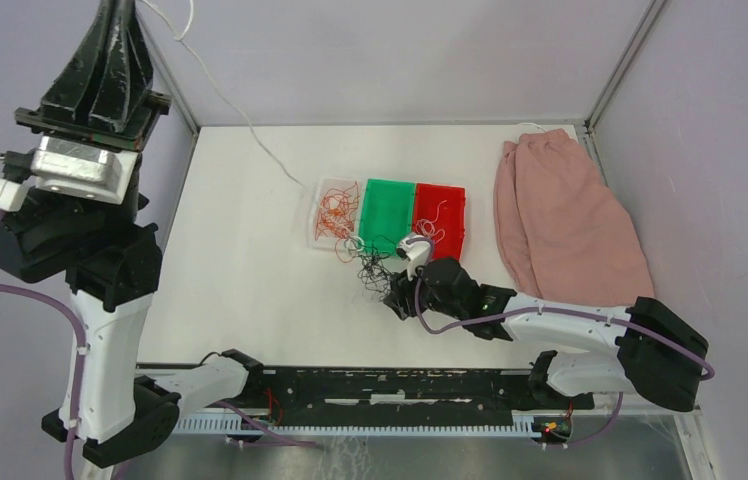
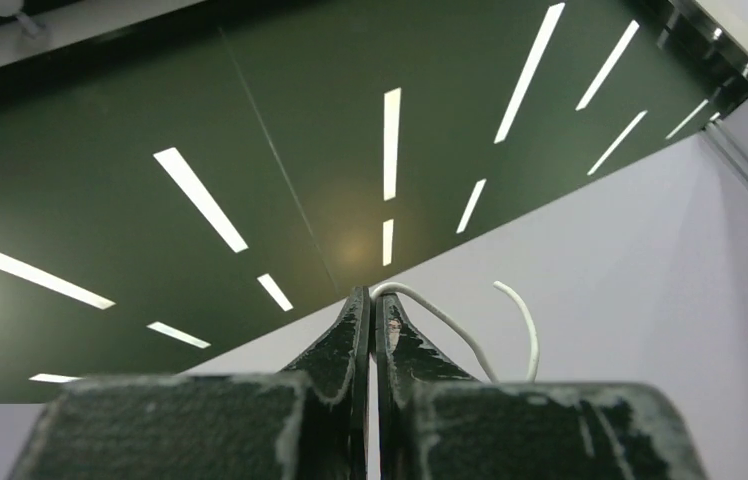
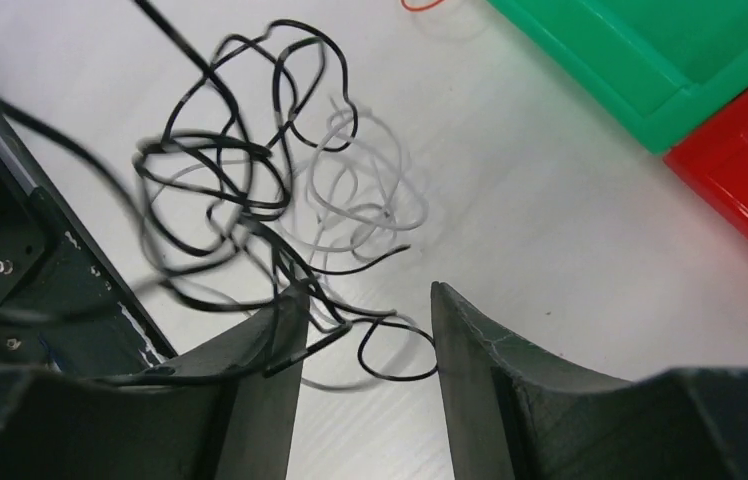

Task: Untangle the cables
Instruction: Untie the cable.

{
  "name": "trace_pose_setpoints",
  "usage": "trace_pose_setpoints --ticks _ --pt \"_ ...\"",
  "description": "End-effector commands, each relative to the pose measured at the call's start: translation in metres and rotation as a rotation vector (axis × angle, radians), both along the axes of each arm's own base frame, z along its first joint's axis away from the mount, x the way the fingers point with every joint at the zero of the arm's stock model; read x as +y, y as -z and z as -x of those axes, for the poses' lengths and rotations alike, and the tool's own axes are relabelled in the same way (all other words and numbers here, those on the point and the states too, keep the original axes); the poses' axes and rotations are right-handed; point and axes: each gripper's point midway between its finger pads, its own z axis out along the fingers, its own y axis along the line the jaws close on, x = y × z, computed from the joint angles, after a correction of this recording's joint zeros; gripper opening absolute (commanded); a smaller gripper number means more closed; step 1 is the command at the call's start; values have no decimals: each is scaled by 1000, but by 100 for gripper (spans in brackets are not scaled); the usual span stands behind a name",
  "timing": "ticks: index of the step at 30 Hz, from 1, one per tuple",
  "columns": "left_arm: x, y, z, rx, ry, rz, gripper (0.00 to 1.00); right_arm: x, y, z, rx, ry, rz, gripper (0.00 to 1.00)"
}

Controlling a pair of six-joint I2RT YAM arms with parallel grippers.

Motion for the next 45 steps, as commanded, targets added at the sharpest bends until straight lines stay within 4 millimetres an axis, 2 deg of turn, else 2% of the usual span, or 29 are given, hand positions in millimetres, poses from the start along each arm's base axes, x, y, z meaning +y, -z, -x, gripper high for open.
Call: trace_pose_setpoints --ticks 1,4,7,10,15,24,31,36,45 --pt "19 -20 28 -61 -12 57 3 -3 1 3 11 6 -1 56" --pt "-4 10 13 31 54 -37 3 3 -20 -1 -15 3 -35 62" --pt "-18 34 3 108 101 -94 3 14 -53 -5 -49 -13 -87 67" --pt "-27 49 -4 161 127 -131 3 28 -88 -7 -78 -44 -158 69" --pt "-35 63 -7 209 167 -163 3 46 -118 -2 -85 -111 -240 73" --pt "-39 74 -6 243 187 -194 3 76 -142 11 -61 -219 -362 72" --pt "-38 79 -4 250 181 -205 3 99 -159 25 -94 -327 -393 70" --pt "-37 79 2 252 191 -204 3 115 -163 16 -134 -335 -371 67" --pt "-37 77 9 248 216 -205 3 135 -150 -6 -209 -318 -288 64"
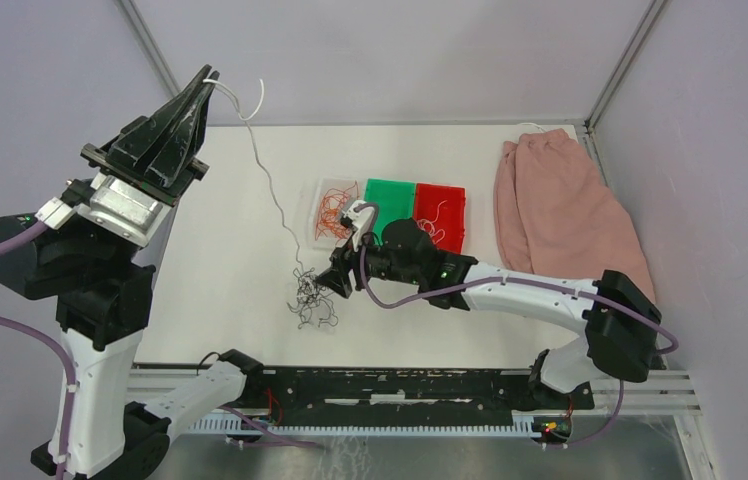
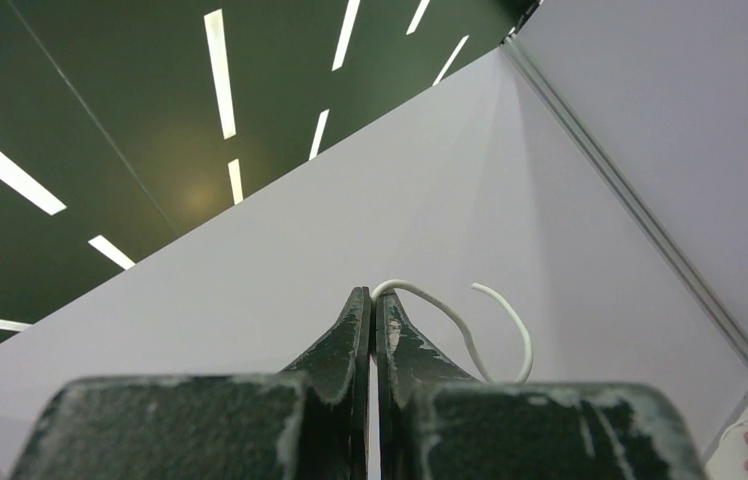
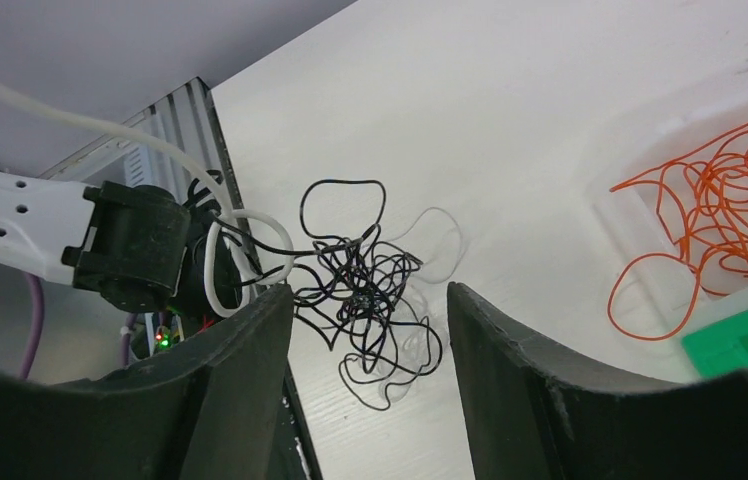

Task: Untangle the cables
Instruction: Untie the cable.

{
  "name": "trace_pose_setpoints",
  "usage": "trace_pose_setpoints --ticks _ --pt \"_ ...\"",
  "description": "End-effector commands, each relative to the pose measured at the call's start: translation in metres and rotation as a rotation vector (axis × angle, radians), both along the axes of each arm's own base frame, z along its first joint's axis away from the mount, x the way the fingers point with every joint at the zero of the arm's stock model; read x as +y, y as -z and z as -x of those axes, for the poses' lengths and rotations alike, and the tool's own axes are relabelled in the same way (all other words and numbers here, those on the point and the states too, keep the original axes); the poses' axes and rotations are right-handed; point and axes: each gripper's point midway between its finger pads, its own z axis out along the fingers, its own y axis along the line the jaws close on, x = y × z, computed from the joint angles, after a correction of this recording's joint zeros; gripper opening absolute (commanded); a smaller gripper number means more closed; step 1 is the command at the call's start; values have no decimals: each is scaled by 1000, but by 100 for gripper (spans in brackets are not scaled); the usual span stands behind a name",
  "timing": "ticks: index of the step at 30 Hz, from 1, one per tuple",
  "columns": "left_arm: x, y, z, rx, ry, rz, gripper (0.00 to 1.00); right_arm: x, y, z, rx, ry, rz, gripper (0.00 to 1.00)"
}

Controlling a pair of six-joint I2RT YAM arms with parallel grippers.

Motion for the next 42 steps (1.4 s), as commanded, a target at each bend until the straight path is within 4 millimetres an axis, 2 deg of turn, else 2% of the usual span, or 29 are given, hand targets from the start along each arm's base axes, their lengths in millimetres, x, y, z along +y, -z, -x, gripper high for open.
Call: trace_pose_setpoints --ticks 1,7,16,18,22,26,28,32,36,40,42 --pt "-1 -2 9 16 52 23 3 16 -28 -10 -100 8 -52 64" --pt "-3 -1 9 23 64 21 3 32 -27 -8 -143 16 -47 63" --pt "-4 -1 12 39 87 26 3 59 -41 4 -226 19 -88 64" --pt "-4 2 12 44 83 18 3 54 -44 8 -238 2 -61 64" --pt "-3 12 11 45 60 -4 3 28 -50 20 -239 -40 -25 66" --pt "-5 19 11 51 67 -16 3 7 -62 37 -231 -87 -52 66" --pt "-6 22 9 62 70 -19 3 3 -70 40 -236 -90 -78 66" --pt "-7 25 8 73 79 -17 3 5 -87 41 -253 -88 -137 64" --pt "-6 25 8 80 78 -11 3 17 -96 37 -262 -96 -156 61" --pt "-7 31 7 99 82 -13 3 27 -105 30 -262 -74 -168 50" --pt "-8 34 6 111 88 -11 3 29 -108 26 -261 -59 -181 49"
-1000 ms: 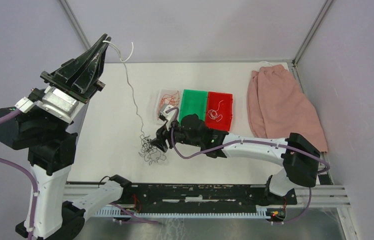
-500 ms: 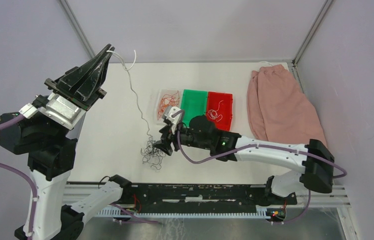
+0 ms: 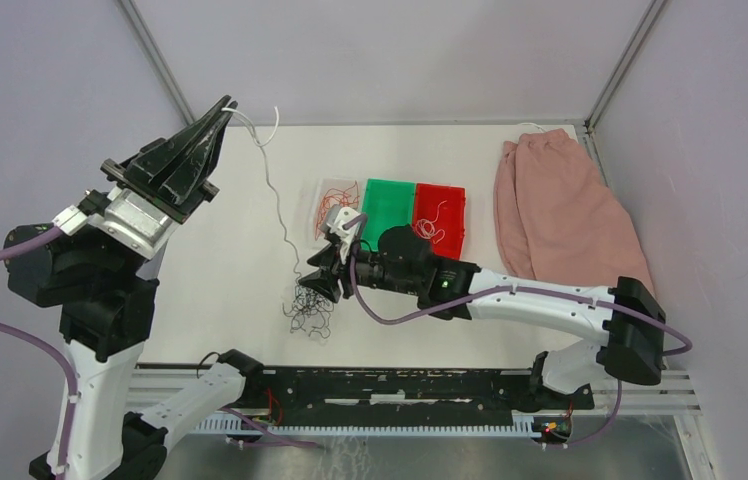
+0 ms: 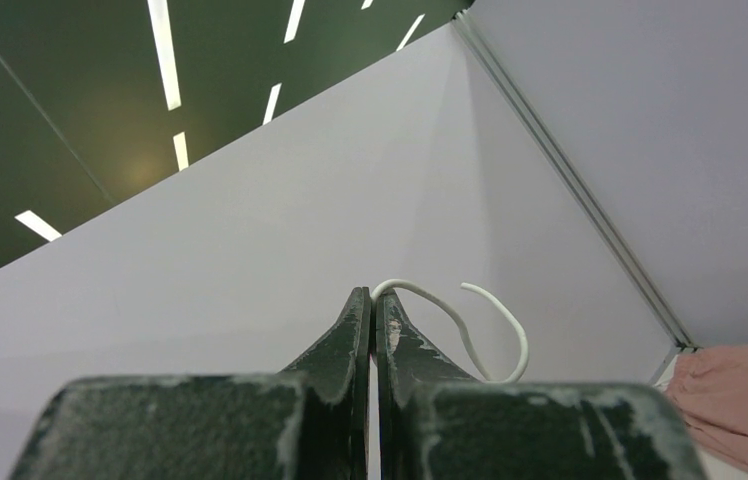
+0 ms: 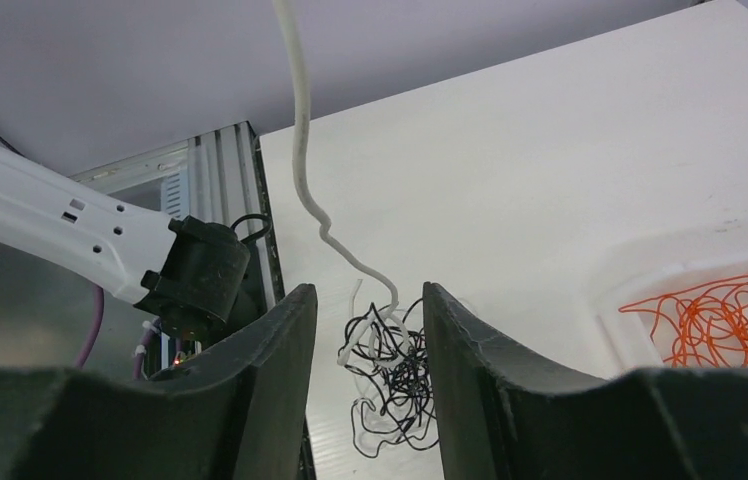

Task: Untangle the cables
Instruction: Untie the cable.

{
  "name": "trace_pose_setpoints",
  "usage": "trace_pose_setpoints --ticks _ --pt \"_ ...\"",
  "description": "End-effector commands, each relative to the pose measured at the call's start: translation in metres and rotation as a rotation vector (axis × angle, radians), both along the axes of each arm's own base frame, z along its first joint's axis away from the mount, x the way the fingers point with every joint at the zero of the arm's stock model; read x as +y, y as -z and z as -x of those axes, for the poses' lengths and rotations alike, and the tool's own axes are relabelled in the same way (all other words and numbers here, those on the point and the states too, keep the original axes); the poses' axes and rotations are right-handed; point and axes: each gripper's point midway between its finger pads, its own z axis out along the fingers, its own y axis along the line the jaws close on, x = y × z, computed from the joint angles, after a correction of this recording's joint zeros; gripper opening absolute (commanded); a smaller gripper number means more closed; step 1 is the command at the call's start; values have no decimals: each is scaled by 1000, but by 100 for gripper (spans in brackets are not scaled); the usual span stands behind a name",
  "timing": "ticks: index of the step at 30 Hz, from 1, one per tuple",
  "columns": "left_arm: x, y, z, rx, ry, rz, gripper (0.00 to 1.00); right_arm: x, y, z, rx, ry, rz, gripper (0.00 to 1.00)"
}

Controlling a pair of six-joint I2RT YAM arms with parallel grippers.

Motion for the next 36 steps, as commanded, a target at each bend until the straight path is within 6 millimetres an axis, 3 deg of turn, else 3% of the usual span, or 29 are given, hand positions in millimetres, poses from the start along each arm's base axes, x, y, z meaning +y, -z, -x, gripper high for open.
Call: trace_pose_setpoints --ticks 1,7,9,12,14,15,16,18,19,20,29,32,36 --pt "-2 6 2 37 36 19 3 10 -49 -8 -35 17 -130 50" --pt "-11 24 -6 98 69 5 3 20 -58 -8 -20 -3 -159 46" --pt "-11 26 -6 104 72 4 3 21 -59 -10 -18 5 -157 33" --pt "-10 29 -6 109 69 3 3 17 -61 -16 -18 33 -162 2" --pt "-10 34 -7 126 65 -5 4 14 -66 -19 -19 47 -170 0" --pt "-11 39 -9 146 64 -12 9 12 -69 -20 -17 53 -174 0" --pt "-12 47 -12 178 64 -22 21 10 -72 -22 -14 59 -178 0" --pt "-16 70 -20 272 66 -50 50 4 -81 -25 -3 69 -201 0" --pt "-18 84 -22 323 71 -65 61 0 -87 -26 -2 73 -216 0" --pt "-20 100 -23 378 79 -77 65 -4 -94 -27 -5 80 -232 0" --pt "-35 252 -1 825 205 -247 73 -34 -126 -28 -39 115 -292 0" --pt "-33 275 -7 874 181 -235 71 -34 -134 -23 -20 96 -314 0" --pt "-38 287 -14 958 190 -204 67 -33 -139 -18 10 71 -336 0"
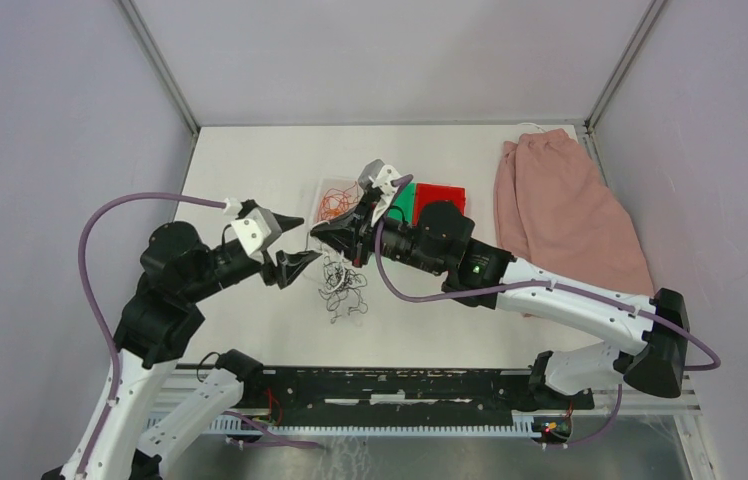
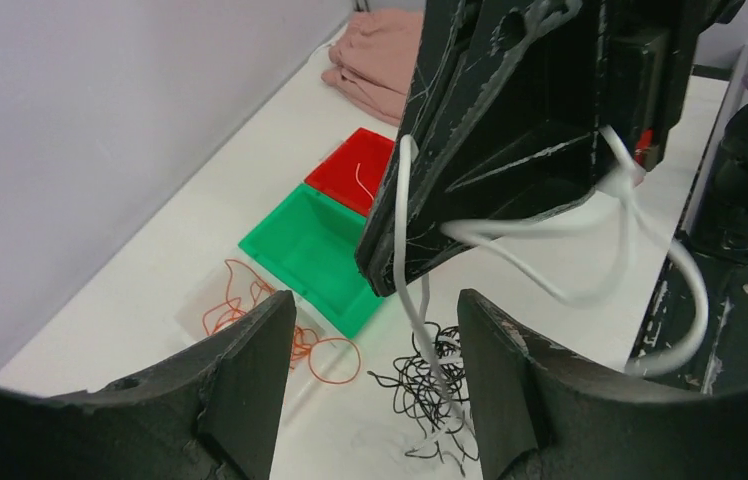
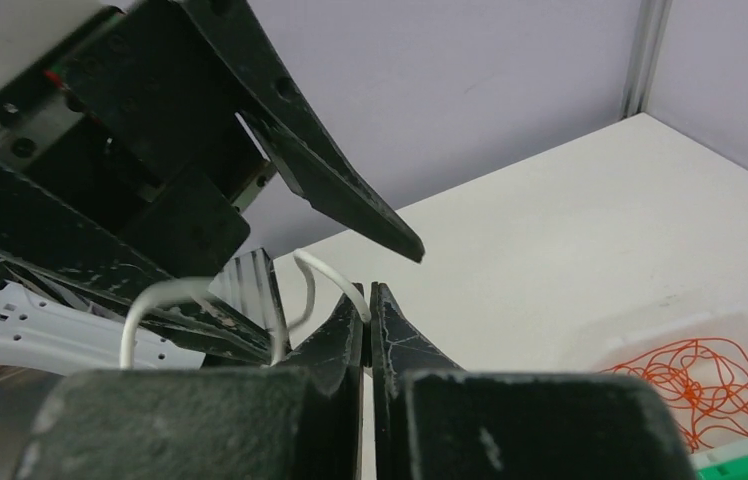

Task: Untangle the cables
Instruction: Untie the cable.

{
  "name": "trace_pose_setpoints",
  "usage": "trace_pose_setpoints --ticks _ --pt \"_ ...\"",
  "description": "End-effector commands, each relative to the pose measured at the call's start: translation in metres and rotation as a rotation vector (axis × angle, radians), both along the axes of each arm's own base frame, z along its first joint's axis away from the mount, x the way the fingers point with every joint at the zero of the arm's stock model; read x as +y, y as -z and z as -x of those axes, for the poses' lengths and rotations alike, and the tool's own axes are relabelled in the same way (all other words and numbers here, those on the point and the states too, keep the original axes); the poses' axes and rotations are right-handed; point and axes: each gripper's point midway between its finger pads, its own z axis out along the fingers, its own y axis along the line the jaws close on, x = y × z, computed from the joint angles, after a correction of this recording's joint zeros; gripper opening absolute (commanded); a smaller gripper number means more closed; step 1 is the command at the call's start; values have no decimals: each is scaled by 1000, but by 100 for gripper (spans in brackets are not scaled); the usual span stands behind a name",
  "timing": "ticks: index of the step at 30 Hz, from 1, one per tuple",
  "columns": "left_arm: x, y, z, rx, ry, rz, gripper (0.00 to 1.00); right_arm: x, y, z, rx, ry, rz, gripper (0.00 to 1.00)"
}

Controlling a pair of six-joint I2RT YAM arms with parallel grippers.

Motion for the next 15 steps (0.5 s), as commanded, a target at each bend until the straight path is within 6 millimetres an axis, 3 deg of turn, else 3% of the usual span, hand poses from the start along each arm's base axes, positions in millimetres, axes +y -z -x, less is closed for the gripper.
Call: trace_pose_setpoints --ticks 1,6,11,15 --pt "-9 4 1 112 14 66 66 -5 -44 9 0 -33 -119 0" --pt "-20 8 3 181 63 106 65 -2 -51 17 23 -79 -143 1" --pt "-30 15 18 233 168 105 62 0 -55 23 39 -114 -159 1" --pt "-32 13 20 239 188 108 44 3 -53 25 52 -133 -156 1"
